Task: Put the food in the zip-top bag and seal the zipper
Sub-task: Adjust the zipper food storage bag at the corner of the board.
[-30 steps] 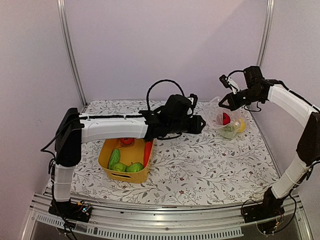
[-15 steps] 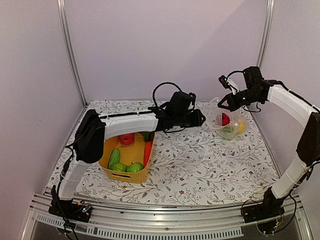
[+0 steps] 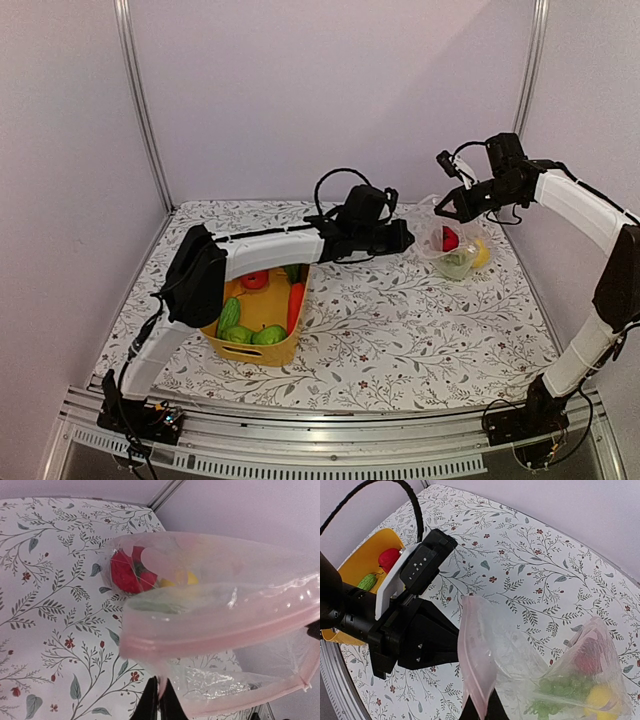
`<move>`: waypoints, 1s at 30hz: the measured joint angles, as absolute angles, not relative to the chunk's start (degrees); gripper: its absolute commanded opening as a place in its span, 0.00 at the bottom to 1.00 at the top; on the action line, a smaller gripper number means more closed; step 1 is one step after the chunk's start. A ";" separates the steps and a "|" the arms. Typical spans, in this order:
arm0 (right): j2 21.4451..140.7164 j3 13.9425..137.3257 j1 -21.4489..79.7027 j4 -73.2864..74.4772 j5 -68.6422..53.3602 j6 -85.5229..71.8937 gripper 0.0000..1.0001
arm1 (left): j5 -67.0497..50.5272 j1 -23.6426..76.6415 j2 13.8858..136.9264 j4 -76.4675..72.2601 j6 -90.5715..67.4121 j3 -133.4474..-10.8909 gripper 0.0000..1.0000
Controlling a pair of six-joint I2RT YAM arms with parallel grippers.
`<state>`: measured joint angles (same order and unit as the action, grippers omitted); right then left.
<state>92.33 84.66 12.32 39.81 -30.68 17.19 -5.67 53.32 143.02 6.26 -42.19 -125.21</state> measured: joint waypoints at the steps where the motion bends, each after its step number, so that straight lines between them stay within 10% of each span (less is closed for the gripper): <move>1: 92.33 84.66 12.32 39.81 -30.65 17.19 0.00 | -5.89 53.15 143.31 6.28 -42.39 -125.62 0.00; 19: 92.33 85.27 12.53 38.00 -17.52 17.12 0.00 | -8.34 52.86 126.43 7.57 -44.64 -109.38 0.00; 30: 92.33 89.69 12.69 38.26 -12.25 17.43 0.00 | -8.19 52.86 124.03 6.85 -40.03 -108.22 0.38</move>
<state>92.33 89.69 12.69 38.26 -12.25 17.43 -8.19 52.86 124.03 6.85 -40.03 -108.22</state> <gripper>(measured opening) 0.003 0.350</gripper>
